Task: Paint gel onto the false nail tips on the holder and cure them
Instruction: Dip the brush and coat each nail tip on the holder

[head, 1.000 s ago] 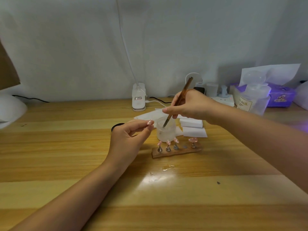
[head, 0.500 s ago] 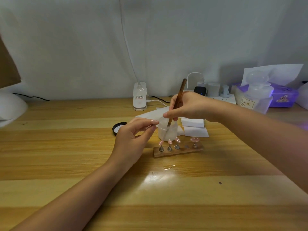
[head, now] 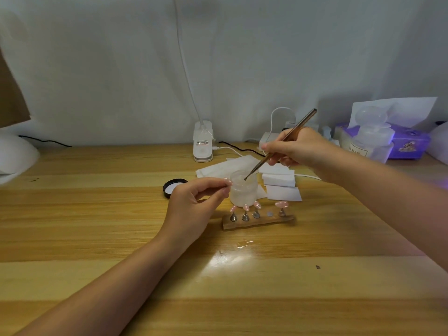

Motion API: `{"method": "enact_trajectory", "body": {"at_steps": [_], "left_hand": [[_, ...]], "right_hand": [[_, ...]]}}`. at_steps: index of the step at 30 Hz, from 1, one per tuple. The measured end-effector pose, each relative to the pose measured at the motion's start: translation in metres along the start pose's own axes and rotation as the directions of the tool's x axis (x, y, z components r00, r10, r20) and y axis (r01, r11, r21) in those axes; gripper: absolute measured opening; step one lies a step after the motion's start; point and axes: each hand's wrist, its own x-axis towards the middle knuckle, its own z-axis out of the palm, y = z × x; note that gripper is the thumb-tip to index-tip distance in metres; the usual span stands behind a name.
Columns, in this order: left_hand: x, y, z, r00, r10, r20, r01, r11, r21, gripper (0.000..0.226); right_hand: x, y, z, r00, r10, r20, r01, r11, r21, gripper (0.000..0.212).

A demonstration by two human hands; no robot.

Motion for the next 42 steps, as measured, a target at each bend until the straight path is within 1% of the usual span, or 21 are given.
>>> {"method": "enact_trajectory", "body": {"at_steps": [2,4,11,15,18,19,21,23,25,26,30,32,38,42], "left_hand": [[0.000,0.000,0.000,1.000,0.007,0.005,-0.007,1.000,0.006,0.022],[0.000,0.000,0.000,1.000,0.013,0.014,-0.013,1.000,0.016,0.023],[0.000,0.002,0.001,0.999,0.029,0.031,-0.030,0.999,0.029,0.021],[-0.001,0.001,0.000,0.998,0.051,0.037,-0.053,0.997,0.057,0.027],[-0.002,0.003,0.001,0.996,0.075,0.046,-0.079,0.993,0.085,0.027],[-0.002,0.003,0.002,0.995,0.085,0.053,-0.090,0.991,0.095,0.027],[-0.002,0.004,0.002,0.992,0.109,0.066,-0.116,0.987,0.111,0.028],[-0.003,0.006,0.002,0.988,0.134,0.082,-0.144,0.982,0.125,0.028],[-0.004,0.008,0.003,0.984,0.151,0.094,-0.162,0.978,0.131,0.027],[-0.005,0.008,0.003,0.982,0.160,0.101,-0.173,0.975,0.141,0.028],[-0.005,0.008,0.003,0.969,0.209,0.135,-0.233,0.951,0.202,0.032],[-0.006,0.008,0.003,0.966,0.214,0.144,-0.242,0.946,0.217,0.034],[-0.006,0.011,0.005,0.966,0.207,0.155,-0.238,0.947,0.217,0.031],[-0.006,0.011,0.005,0.969,0.194,0.151,-0.224,0.949,0.221,0.027]], "right_hand": [[0.000,0.006,-0.003,0.999,0.029,-0.028,-0.027,0.998,0.060,0.015],[-0.001,0.010,-0.005,0.998,0.043,-0.037,-0.039,0.996,0.081,0.014],[-0.007,0.022,-0.012,0.999,0.035,-0.010,-0.033,0.988,0.149,0.011],[-0.014,0.024,-0.017,0.997,0.009,-0.072,0.010,0.965,0.262,0.004],[-0.026,0.026,-0.013,0.992,-0.080,-0.097,0.106,0.944,0.313,0.009],[-0.032,0.026,-0.009,0.984,-0.134,-0.116,0.163,0.941,0.297,0.010],[-0.046,0.029,0.003,0.940,-0.299,-0.167,0.325,0.931,0.166,0.015],[-0.061,0.033,0.018,0.867,-0.460,-0.191,0.476,0.878,0.047,0.015],[-0.072,0.037,0.031,0.795,-0.570,-0.207,0.576,0.817,-0.039,0.003],[-0.075,0.037,0.035,0.765,-0.604,-0.223,0.605,0.793,-0.073,0.009],[-0.078,0.036,0.043,0.693,-0.657,-0.298,0.666,0.741,-0.086,0.032],[-0.077,0.037,0.044,0.676,-0.667,-0.312,0.677,0.730,-0.094,0.039],[-0.075,0.040,0.050,0.657,-0.680,-0.325,0.679,0.722,-0.138,0.051],[-0.074,0.041,0.052,0.640,-0.707,-0.303,0.692,0.701,-0.175,0.050]]}}
